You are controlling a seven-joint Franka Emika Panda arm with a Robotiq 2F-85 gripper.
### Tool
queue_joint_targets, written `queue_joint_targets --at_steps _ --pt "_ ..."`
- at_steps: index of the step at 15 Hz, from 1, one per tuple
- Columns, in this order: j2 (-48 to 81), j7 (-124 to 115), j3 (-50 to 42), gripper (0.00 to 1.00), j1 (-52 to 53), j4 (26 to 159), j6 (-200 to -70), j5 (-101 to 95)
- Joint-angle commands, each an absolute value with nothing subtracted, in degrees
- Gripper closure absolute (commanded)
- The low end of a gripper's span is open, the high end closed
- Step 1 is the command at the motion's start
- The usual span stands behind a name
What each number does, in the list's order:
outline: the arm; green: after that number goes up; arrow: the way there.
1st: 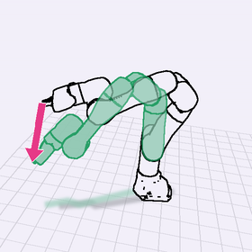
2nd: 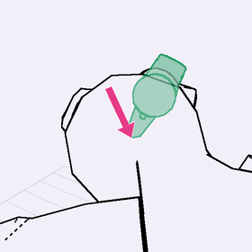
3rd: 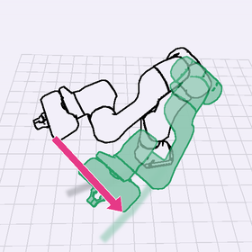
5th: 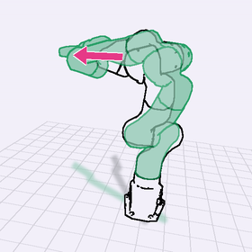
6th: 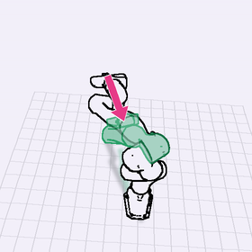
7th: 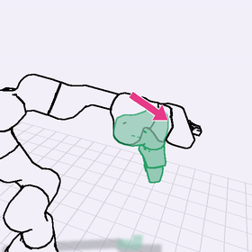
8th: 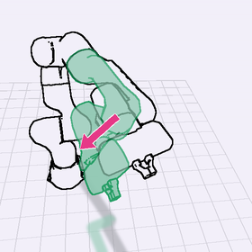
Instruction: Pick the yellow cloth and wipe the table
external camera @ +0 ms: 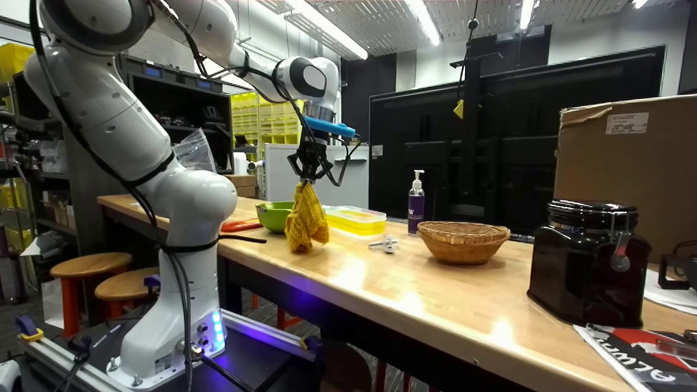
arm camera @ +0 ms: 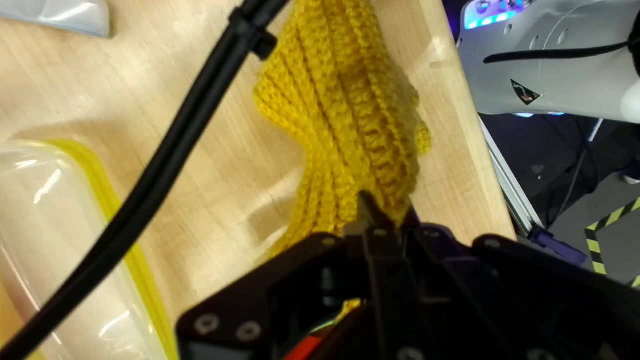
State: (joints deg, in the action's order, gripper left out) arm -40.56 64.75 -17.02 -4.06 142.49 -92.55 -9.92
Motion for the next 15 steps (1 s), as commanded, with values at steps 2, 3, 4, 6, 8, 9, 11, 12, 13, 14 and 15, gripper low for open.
queue_joint_targets --at_steps 2,3,4,6,8,9,11,12,13,14,15 --pt "-46.12 66.33 -19.93 0.99 -5.78 149.07 -97.8 -10.9" --pt "-46.81 66.86 -20.44 0.99 -6.08 150.22 -99.29 -11.41" --pt "-47.71 67.68 -20.94 0.99 -6.49 151.67 -101.09 -12.13" --pt "-49.29 68.41 -21.52 0.99 -7.22 154.33 -104.33 -12.8" --pt "-50.64 68.54 -21.72 0.99 -7.95 156.95 -107.47 -13.02" --pt "-51.16 68.65 -21.77 0.99 -8.19 158.3 -109.19 -13.04" --pt "-51.86 68.77 -21.54 0.99 -8.56 160.82 -112.79 -13.29" --pt "-51.83 68.84 -21.49 0.99 -8.46 161.9 -114.69 -13.28" --pt "-48.84 69.37 -21.81 0.99 -7.38 158.78 -115.23 -12.66" --pt "-48.56 69.49 -21.72 0.99 -7.23 159.42 -117.08 -12.67" --pt "-48.16 69.81 -21.73 0.99 -7.05 159.4 -118.59 -12.69"
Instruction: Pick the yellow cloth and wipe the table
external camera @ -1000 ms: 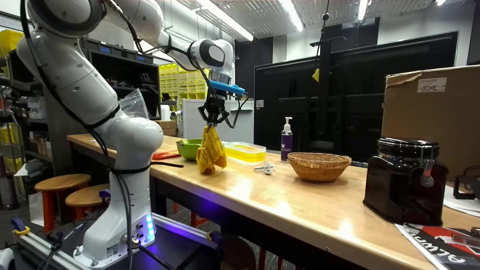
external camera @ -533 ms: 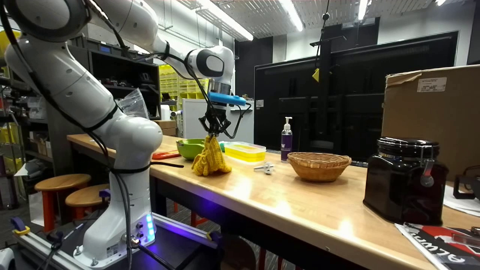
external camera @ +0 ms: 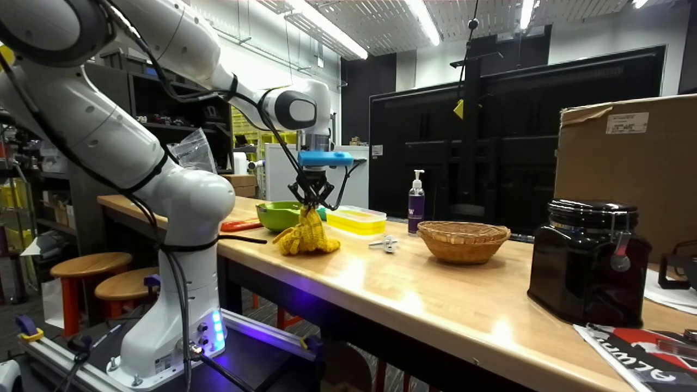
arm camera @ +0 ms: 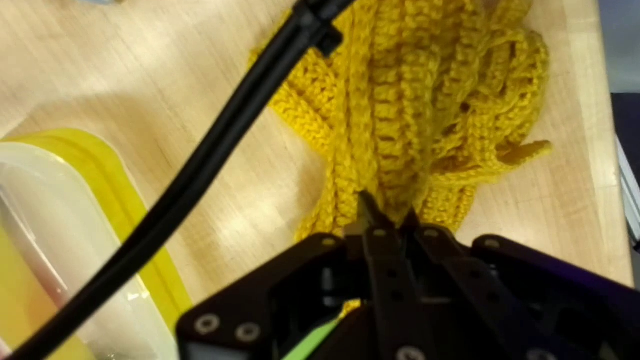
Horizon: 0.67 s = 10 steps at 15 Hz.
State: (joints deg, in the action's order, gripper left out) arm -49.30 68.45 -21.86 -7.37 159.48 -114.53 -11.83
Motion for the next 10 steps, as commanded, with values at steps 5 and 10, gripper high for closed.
queue_joint_targets --at_steps 5,10 --pt "-45.06 71.9 -22.27 0.99 -6.63 159.36 -125.24 -12.24" --pt "-39.64 73.81 -24.07 0.99 -6.74 159.41 -129.82 -10.95"
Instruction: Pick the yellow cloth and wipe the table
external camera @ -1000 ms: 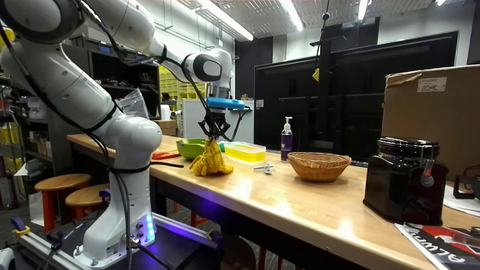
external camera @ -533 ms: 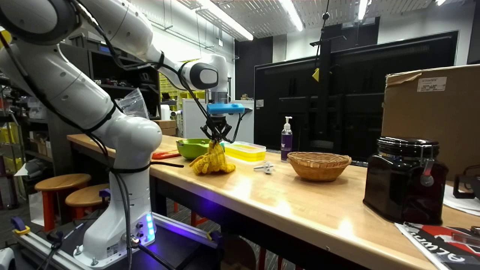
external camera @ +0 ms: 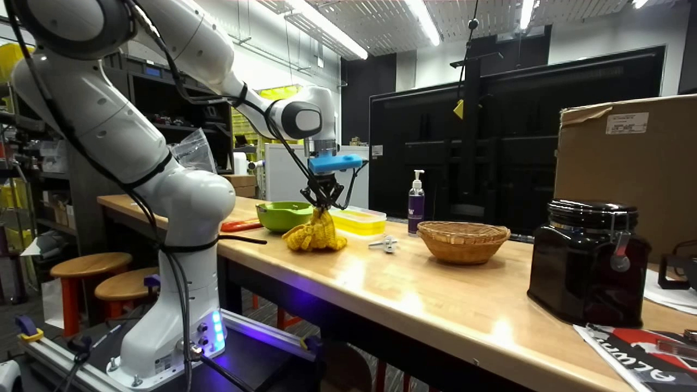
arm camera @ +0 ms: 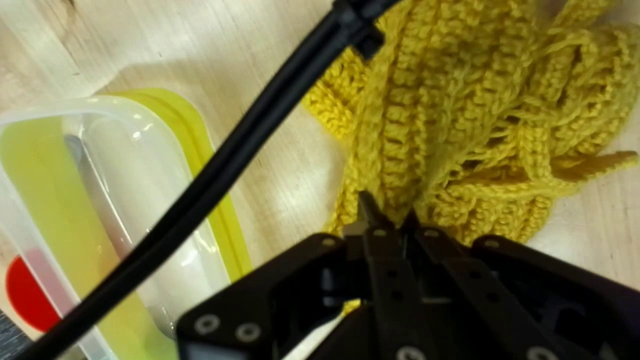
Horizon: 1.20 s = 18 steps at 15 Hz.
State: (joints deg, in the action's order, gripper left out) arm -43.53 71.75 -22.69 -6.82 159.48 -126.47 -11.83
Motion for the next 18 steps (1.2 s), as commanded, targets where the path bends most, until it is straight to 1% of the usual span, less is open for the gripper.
queue_joint_targets --at_steps 1,10,12,13,15,18 --pt "-38.23 74.22 -24.65 0.99 -6.7 159.44 -130.88 -10.6" --pt "-26.69 78.17 -27.12 0.99 -7.12 159.39 -139.52 -3.99" --pt "-25.66 78.52 -26.88 0.99 -7.78 158.85 -140.05 -3.37" --pt "-27.16 77.9 -26.1 0.99 -9.26 161.1 -140.94 -4.68" --pt "-26.22 78.1 -26.1 0.99 -10.2 159.13 -140.19 -5.53" --pt "-27.16 78.26 -26.29 0.99 -13.18 159.93 -140.3 -7.7"
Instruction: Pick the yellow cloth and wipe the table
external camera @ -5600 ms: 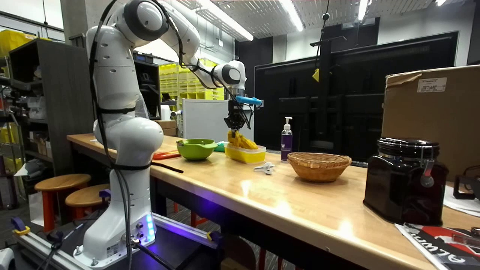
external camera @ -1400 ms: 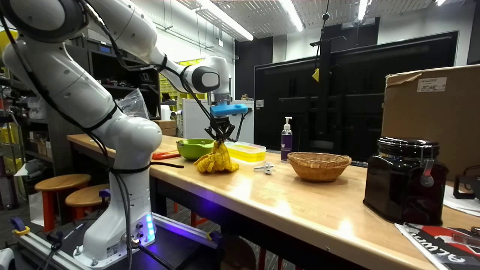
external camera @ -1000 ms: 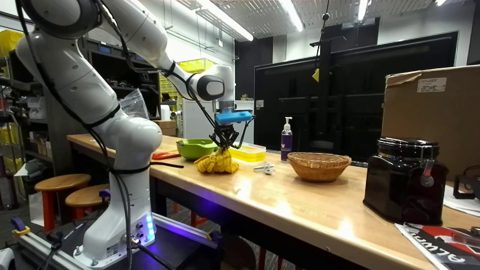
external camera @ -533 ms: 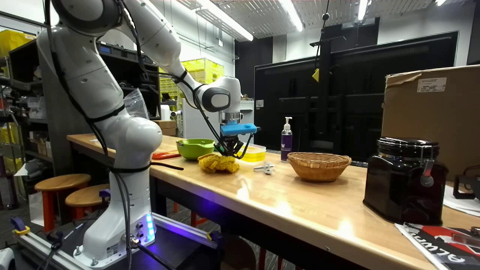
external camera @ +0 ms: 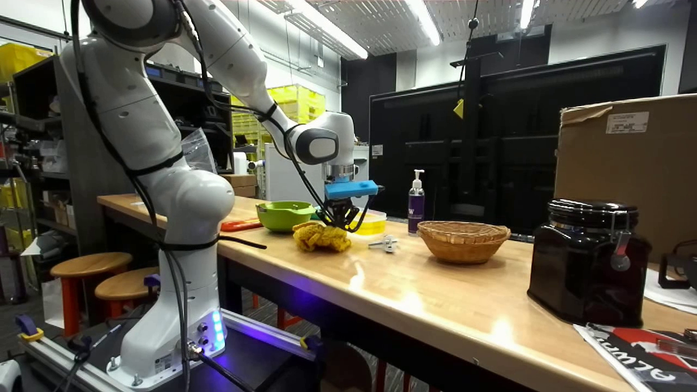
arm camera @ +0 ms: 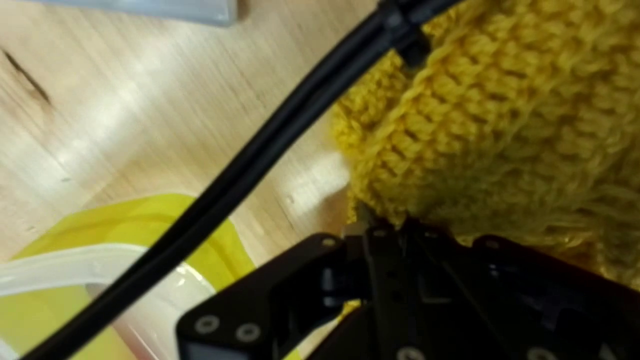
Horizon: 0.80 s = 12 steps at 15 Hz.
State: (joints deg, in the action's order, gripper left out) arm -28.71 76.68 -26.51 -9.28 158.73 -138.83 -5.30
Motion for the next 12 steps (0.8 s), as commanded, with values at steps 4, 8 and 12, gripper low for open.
queue_joint_targets --at_steps 4,8,12 --pt "-27.28 78.1 -26.42 0.99 -17.76 160.12 -140.07 -11.79" --pt "-27.65 77.27 -26.8 0.99 -21.02 160.11 -139.17 -13.64" --pt "-28.23 75.42 -26.38 0.99 -23.04 160.1 -137.85 -13.22"
